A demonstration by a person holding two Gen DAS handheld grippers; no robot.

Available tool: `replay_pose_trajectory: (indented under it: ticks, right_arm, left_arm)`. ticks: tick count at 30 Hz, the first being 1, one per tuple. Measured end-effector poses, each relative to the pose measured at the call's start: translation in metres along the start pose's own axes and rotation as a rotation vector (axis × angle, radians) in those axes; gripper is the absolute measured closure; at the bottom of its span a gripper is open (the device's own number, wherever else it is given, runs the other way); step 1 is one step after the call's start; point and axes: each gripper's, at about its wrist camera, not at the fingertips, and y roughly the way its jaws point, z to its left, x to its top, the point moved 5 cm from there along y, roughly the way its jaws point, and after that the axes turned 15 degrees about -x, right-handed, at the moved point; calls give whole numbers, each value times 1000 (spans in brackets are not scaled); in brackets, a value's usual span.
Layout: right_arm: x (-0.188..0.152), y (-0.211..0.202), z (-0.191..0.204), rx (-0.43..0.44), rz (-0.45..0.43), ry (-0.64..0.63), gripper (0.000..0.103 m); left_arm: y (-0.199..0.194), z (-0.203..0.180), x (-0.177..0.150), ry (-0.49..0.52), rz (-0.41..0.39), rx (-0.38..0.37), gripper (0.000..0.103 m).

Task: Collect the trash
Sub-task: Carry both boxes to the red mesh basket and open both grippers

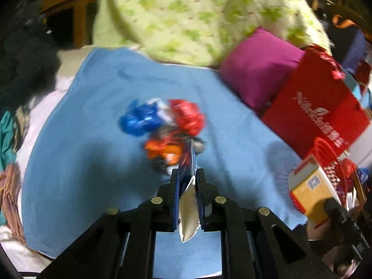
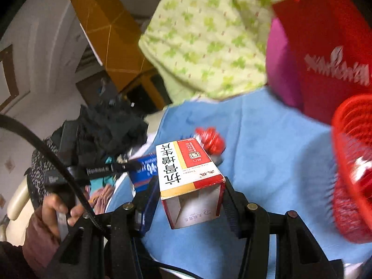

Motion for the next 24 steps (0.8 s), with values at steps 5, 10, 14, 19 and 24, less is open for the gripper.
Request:
replay_pose_trajectory:
  ticks: [5,10,14,19,24]
  right_arm:
    - [22,-41,-27,-59,-94,44,49]
    - [38,-83,-65,-151,-177,87,49]
    - [43,-112,-103,-232,-228,149,49]
    - [40,-141,-150,-315,-266,232,49]
    - [31,-157,-194,-373,-265,321,49]
  left_arm:
    - [6,-61,7,79,3,-79,89]
    - [8,-125,17,177,2,-162,89]
    - [10,-188,25,261,-3,-248,89]
    - [19,-251,30,345,0,-325,89]
    - [39,-304,20,424,29,-397,89]
